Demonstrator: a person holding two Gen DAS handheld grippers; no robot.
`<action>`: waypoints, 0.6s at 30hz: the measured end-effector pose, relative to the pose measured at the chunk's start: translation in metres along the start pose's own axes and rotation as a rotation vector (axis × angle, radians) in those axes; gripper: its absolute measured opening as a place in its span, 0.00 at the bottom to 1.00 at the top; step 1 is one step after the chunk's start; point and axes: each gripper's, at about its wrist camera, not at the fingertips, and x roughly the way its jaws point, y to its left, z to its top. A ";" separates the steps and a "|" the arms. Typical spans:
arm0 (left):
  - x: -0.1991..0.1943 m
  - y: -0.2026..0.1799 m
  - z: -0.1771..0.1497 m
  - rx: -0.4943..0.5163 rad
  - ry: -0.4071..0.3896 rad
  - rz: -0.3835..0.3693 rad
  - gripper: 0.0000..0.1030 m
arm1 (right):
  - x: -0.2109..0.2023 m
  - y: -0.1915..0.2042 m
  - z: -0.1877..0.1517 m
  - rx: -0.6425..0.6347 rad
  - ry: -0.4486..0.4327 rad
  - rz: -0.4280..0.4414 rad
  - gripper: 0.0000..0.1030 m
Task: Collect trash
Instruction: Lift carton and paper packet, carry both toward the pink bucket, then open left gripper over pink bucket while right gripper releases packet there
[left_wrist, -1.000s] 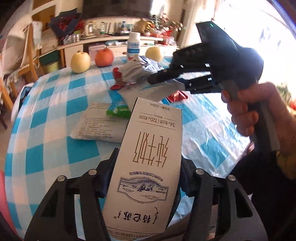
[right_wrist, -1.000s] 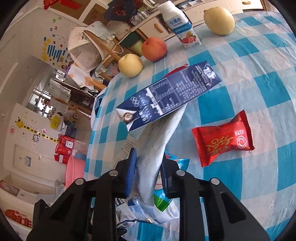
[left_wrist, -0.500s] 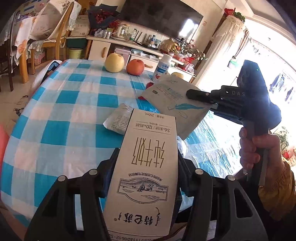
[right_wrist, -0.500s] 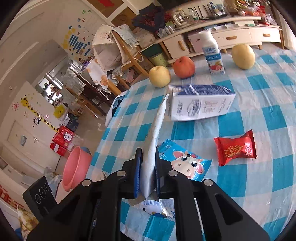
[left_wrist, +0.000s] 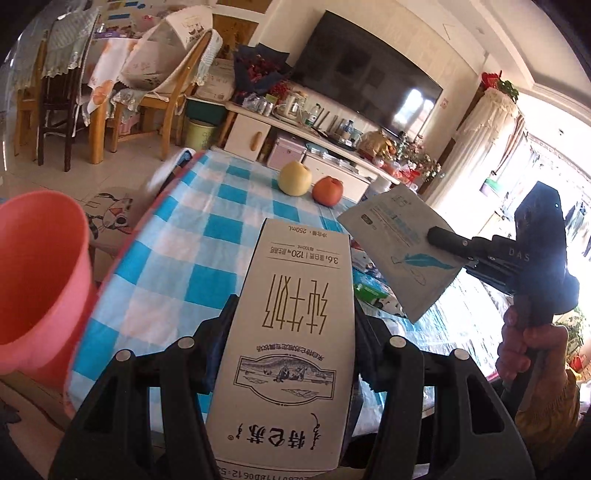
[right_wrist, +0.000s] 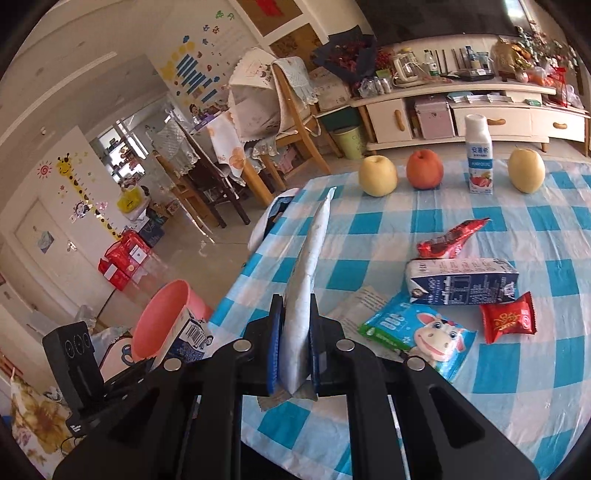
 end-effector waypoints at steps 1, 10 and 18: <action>-0.006 0.007 0.001 -0.007 -0.012 0.016 0.56 | 0.004 0.010 0.001 -0.016 0.003 0.012 0.13; -0.060 0.102 0.011 -0.173 -0.141 0.208 0.56 | 0.067 0.121 0.006 -0.167 0.066 0.156 0.13; -0.087 0.175 0.011 -0.325 -0.213 0.312 0.56 | 0.142 0.216 0.004 -0.294 0.118 0.239 0.13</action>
